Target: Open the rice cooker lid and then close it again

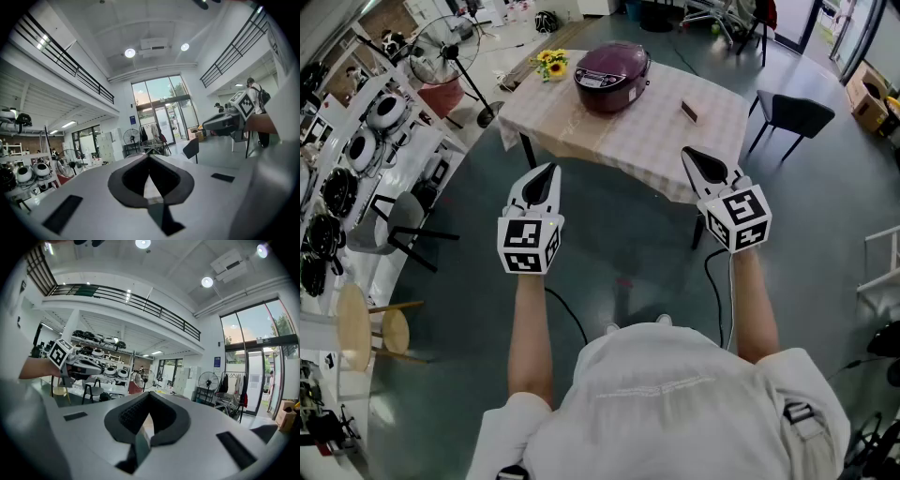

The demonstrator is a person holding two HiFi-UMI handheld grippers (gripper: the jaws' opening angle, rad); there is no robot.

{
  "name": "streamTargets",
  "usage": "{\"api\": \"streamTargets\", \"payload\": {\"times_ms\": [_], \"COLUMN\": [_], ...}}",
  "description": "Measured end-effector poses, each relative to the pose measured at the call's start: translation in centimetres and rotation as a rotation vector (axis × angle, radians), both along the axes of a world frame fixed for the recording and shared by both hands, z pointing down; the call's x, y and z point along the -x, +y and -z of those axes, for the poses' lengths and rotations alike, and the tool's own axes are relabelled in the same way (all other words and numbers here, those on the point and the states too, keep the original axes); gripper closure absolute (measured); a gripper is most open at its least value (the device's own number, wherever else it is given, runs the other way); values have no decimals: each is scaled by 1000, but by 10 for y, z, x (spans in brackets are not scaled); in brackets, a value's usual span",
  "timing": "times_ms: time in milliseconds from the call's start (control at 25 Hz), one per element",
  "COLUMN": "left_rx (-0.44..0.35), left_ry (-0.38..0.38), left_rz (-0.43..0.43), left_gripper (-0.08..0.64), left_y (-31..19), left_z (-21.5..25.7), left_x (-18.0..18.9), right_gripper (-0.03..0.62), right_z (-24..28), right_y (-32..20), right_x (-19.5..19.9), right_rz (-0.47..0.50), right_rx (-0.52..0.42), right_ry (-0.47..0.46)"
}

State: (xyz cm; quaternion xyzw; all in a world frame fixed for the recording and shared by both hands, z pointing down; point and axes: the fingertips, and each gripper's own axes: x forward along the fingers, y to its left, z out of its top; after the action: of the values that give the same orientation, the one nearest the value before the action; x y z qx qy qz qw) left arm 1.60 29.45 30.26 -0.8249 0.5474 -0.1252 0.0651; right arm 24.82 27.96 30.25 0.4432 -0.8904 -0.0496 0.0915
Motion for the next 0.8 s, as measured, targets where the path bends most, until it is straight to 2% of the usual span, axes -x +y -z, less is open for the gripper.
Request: {"api": "streamTargets", "payload": {"times_ms": [160, 360, 720, 800], "left_rx": [-3, -4, -14, -20], "left_ry": [-5, -8, -8, -7], "left_rz": [-2, -8, -14, -27], "left_gripper": [545, 545, 541, 536], "left_y": [2, 4, 3, 3], "left_z": [0, 0, 0, 0], "left_x": [3, 6, 16, 17], "right_gripper": [568, 568, 565, 517], "right_z": [-1, 5, 0, -1], "right_y": [2, 3, 2, 0], "right_x": [2, 4, 16, 19], "right_rz": [-1, 14, 3, 5], "right_rx": [-8, -11, -5, 1], "right_ry": [2, -56, -27, -25]}}
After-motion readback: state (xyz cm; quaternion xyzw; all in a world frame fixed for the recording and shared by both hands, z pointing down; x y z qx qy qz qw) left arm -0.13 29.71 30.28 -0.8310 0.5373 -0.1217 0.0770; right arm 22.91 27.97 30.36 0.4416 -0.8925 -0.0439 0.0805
